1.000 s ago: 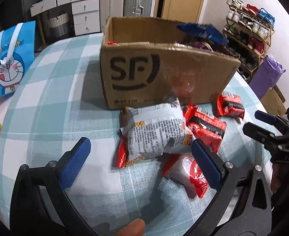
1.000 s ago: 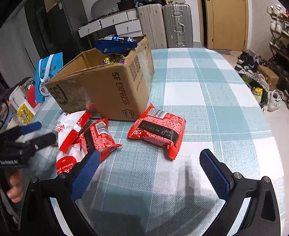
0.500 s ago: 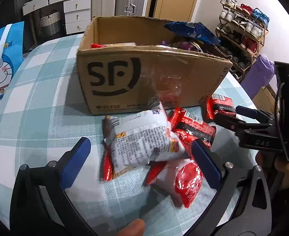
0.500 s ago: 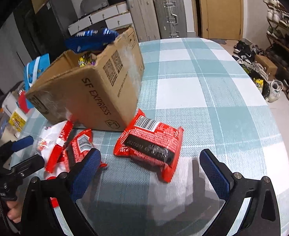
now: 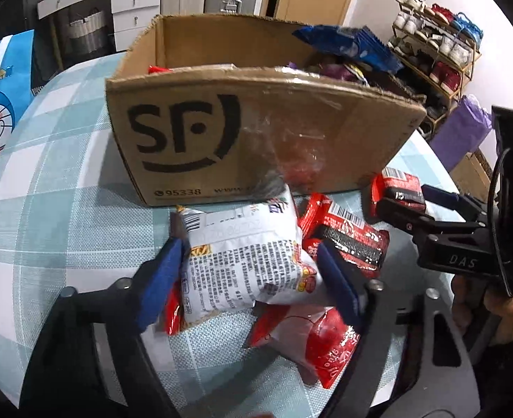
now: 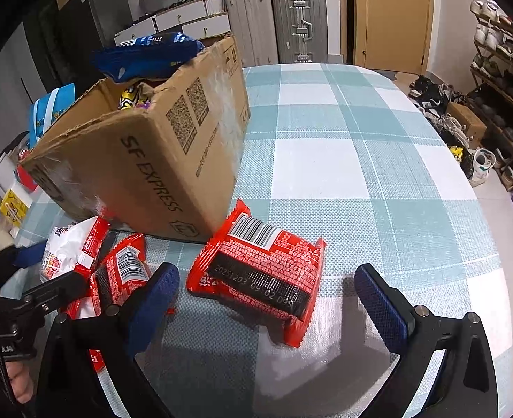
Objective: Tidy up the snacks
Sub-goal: 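Grasp the red bar with the right tool while the left tool grasps the white noodle bag, then carry both bags over the box and lower them inside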
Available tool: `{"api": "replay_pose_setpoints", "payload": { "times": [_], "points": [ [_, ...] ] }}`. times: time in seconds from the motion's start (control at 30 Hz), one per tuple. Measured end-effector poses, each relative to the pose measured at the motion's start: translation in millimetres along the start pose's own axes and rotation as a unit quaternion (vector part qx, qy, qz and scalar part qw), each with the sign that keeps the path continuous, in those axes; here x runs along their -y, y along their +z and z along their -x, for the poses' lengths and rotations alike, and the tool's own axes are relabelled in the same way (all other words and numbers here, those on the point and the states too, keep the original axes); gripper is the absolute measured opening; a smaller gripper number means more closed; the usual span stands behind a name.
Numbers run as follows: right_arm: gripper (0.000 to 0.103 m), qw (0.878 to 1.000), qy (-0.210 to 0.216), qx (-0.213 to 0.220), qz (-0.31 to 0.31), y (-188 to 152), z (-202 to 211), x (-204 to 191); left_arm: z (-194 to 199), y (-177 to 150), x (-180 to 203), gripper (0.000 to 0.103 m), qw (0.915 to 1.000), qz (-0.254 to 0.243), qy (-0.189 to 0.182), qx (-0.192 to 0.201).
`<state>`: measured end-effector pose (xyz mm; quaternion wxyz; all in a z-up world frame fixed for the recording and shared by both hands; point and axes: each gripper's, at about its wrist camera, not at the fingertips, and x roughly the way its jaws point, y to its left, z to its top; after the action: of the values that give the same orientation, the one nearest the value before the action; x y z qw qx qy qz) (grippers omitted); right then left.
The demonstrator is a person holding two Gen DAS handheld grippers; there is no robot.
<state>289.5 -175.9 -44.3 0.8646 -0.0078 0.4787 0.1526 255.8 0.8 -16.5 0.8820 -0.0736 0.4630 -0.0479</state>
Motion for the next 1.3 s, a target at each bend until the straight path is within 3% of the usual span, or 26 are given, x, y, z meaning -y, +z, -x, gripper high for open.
{"api": "replay_pose_setpoints", "payload": {
  "times": [0.13, 0.3, 0.53, 0.6, 0.8, 0.87, 1.3],
  "points": [
    [0.102, 1.000, 0.006, 0.003, -0.004, -0.3, 0.2, 4.1, 4.4, 0.1, -1.8, 0.061, 0.9998, 0.007, -0.017, 0.009],
    [0.102, 1.000, 0.011, -0.001, -0.006, 0.6, -1.9, 4.7, 8.7, -3.2, -5.7, 0.061, 0.9996, 0.012, -0.022, 0.014],
    [0.101, 1.000, -0.017, -0.005, 0.006, 2.1, -7.5, -2.5, 23.3, -12.3, -17.8, 0.061, 0.9991, 0.012, -0.033, 0.025],
    [0.098, 1.000, -0.026, -0.005, 0.011, 1.2, -8.2, -2.8, 25.5, -14.5, -20.4, 0.061, 0.9989, 0.013, -0.036, 0.025],
    [0.072, 1.000, -0.027, 0.001, 0.012, -3.3, 0.0, -0.6, 30.9, -15.8, -24.0, 0.061, 0.9990, 0.011, -0.034, 0.028],
    [0.058, 1.000, -0.028, 0.005, 0.010, -7.3, 4.9, 1.3, 32.6, -15.1, -24.8, 0.061, 0.9990, 0.011, -0.033, 0.030],
    [0.052, 1.000, -0.019, 0.024, -0.006, -24.9, 27.3, 9.3, 49.8, -14.4, -25.7, 0.061, 0.9982, 0.012, -0.034, 0.047]
  ]
}}
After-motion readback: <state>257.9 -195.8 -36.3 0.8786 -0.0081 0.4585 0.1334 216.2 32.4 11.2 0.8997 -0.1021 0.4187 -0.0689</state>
